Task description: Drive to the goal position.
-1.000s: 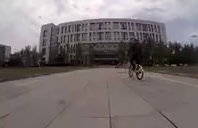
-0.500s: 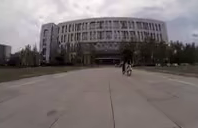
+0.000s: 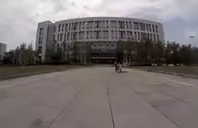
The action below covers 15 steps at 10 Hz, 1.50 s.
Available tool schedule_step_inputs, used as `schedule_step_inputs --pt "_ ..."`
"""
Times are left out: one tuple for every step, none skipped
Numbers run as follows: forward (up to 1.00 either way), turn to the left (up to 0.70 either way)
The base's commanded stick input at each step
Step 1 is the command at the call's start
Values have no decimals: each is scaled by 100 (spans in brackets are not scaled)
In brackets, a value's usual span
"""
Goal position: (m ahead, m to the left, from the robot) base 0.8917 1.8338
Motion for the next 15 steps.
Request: schedule_step_inputs --pt "70 0" --pt "70 0" --pt "70 0" --pt "70 0" --pt "70 0" --pt "70 0" --pt "70 0" --pt "70 0" --pt "70 0" --pt "70 0" --pt "70 0" --pt "70 -14" --pt "70 -32" --pt "70 -18" --pt "70 -5"
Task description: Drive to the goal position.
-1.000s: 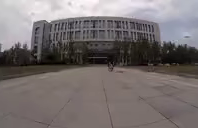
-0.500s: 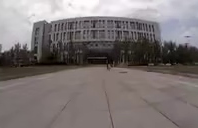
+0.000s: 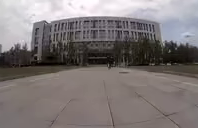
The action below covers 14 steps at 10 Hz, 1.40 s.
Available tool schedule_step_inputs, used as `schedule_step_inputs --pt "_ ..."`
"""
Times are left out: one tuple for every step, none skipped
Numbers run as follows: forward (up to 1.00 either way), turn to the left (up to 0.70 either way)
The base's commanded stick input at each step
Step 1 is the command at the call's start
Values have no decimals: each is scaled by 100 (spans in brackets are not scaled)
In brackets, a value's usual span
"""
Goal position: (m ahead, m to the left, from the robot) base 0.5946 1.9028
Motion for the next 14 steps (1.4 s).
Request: schedule_step_inputs --pt "70 0" --pt "70 0" --pt "70 0" --pt "70 0" --pt "70 0" --pt "70 0" --pt "70 0" --pt "70 0" --pt "70 0" --pt "70 0" --pt "70 0" --pt "70 0" --pt "70 0" --pt "70 0"
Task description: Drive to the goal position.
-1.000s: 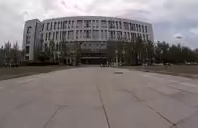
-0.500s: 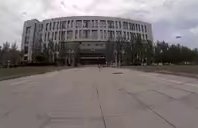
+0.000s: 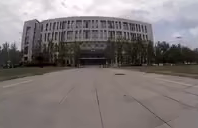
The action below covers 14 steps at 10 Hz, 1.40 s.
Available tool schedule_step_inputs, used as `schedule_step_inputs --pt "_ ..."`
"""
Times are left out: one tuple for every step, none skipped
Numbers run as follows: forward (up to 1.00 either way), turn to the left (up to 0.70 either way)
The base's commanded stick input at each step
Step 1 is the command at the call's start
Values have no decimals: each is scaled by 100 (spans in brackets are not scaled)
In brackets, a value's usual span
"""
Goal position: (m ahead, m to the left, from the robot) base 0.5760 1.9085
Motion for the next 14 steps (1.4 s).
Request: schedule_step_inputs --pt "70 0" --pt "70 1" --pt "70 9" --pt "70 21" --pt "70 25" --pt "70 14" --pt "70 3" --pt "70 0" --pt "70 0" --pt "70 0" --pt "70 0" --pt "70 0" --pt "70 0" --pt "70 0"
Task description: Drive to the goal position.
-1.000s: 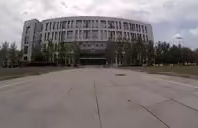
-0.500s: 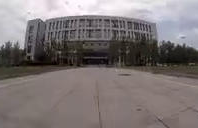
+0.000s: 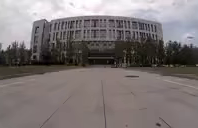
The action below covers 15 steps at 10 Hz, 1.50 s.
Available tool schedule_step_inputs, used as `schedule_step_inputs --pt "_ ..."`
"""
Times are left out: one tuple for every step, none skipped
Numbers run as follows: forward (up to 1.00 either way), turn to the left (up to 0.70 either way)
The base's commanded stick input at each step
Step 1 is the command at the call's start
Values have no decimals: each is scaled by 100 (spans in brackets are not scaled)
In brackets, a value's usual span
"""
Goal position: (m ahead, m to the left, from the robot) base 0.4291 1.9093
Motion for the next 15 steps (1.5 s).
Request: schedule_step_inputs --pt "70 0" --pt "70 0" --pt "70 0" --pt "70 0" --pt "70 0" --pt "70 0" --pt "70 0" --pt "70 0" --pt "70 0" --pt "70 0" --pt "70 0" --pt "70 0" --pt "70 0" --pt "70 0" --pt "70 0"
